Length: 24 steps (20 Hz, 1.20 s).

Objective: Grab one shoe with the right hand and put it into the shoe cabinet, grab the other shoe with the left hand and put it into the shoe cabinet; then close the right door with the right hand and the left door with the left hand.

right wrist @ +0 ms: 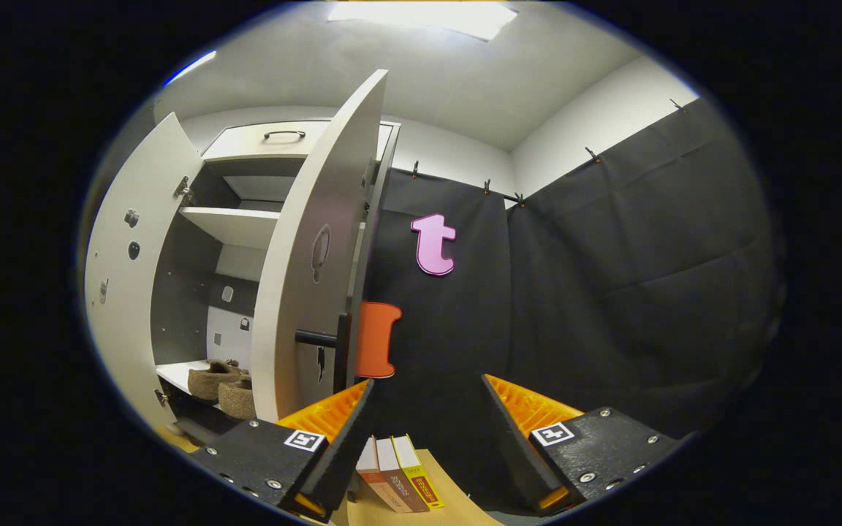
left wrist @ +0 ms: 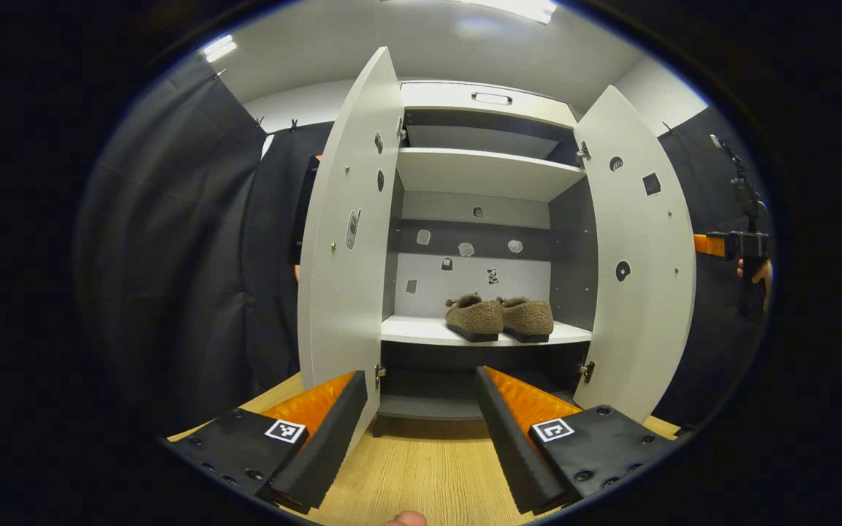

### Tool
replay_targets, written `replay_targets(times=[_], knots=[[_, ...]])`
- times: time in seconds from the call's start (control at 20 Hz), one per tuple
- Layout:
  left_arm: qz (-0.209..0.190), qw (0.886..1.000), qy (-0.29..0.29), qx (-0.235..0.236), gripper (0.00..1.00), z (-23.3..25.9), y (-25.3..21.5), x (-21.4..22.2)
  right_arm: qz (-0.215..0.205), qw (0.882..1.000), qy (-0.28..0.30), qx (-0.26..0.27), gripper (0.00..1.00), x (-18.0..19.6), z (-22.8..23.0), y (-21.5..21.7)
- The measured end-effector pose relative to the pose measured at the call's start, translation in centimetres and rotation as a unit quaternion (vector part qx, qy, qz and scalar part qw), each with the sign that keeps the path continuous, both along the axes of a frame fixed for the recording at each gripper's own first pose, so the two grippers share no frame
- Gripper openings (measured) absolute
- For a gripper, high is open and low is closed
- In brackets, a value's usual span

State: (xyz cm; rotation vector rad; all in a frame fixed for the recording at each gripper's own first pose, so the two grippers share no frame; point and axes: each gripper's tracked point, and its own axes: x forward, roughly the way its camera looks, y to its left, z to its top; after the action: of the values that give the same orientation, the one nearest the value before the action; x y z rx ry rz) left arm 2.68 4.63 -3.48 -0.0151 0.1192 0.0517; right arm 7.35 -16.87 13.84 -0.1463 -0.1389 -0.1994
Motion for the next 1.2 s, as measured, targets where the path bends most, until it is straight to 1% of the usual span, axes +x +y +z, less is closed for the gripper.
replay_targets(times=[0.1, 0.25, 0.45, 0.5, 0.55, 0.65, 0.75, 0.8, 0.9, 0.95, 1.0, 1.05, 1.1, 1.15, 1.2], knots=[[-0.004, 1.0, 0.002, -0.004, 0.96, -0.2, -0.1, 0.1, 0.016, 1.0, 0.002, 0.013, 0.87, 0.1, -0.1, 1.4], [-0.01, 1.0, 0.003, -0.003, 0.96, -0.3, -0.1, 0.1, 0.046, 0.999, 0.005, 0.012, 0.86, 0.4, -0.2, 4.7], [-0.008, 1.0, 0.002, -0.003, 0.96, -0.3, 0.4, 0.2, 0.115, 0.993, 0.013, 0.03, 0.86, 2.0, -1.0, 11.2], [-0.006, 1.0, 0.003, -0.004, 0.96, -0.4, 0.5, 0.2, 0.123, 0.992, 0.014, 0.025, 0.93, 2.6, -1.0, 12.5], [-0.004, 1.0, 0.003, -0.005, 0.96, -0.4, 0.8, 0.2, 0.123, 0.992, 0.011, 0.019, 0.86, 3.1, -0.9, 13.4], [0.0, 1.0, 0.003, -0.004, 0.97, -0.5, 1.1, -0.1, 0.131, 0.991, 0.011, 0.009, 0.9, 3.9, -0.7, 15.2], [0.003, 1.0, 0.0, -0.004, 0.97, -0.3, 1.4, -0.3, 0.142, 0.99, 0.018, 0.005, 0.92, 4.3, -1.3, 16.7], [0.004, 1.0, -0.003, -0.003, 0.97, -0.1, 1.5, -0.3, 0.146, 0.989, 0.02, 0.007, 0.97, 4.6, -1.5, 17.2], [0.006, 1.0, -0.005, 0.0, 0.97, 0.1, 1.7, -0.6, 0.152, 0.988, 0.027, 0.014, 0.97, 5.2, -2.3, 18.0], [0.005, 1.0, -0.005, 0.0, 0.97, 0.0, 1.7, -0.6, 0.158, 0.987, 0.032, 0.016, 0.93, 5.5, -2.7, 18.5], [0.004, 1.0, -0.004, -0.001, 0.96, 0.0, 1.6, -0.6, 0.16, 0.986, 0.036, 0.018, 0.93, 6.1, -3.1, 19.1], [0.004, 1.0, -0.003, -0.002, 0.96, 0.0, 1.6, -0.6, 0.161, 0.986, 0.039, 0.018, 0.97, 6.7, -3.4, 19.5], [0.004, 1.0, -0.002, -0.002, 0.96, 0.0, 1.7, -0.6, 0.163, 0.985, 0.044, 0.019, 0.93, 7.2, -3.7, 19.9], [0.005, 1.0, -0.002, -0.004, 0.96, 0.1, 1.7, -0.6, 0.166, 0.985, 0.048, 0.022, 0.97, 7.6, -4.1, 20.2], [0.005, 1.0, -0.002, -0.006, 0.97, 0.1, 1.6, -0.6, 0.166, 0.984, 0.051, 0.026, 0.94, 8.0, -4.4, 20.3]])
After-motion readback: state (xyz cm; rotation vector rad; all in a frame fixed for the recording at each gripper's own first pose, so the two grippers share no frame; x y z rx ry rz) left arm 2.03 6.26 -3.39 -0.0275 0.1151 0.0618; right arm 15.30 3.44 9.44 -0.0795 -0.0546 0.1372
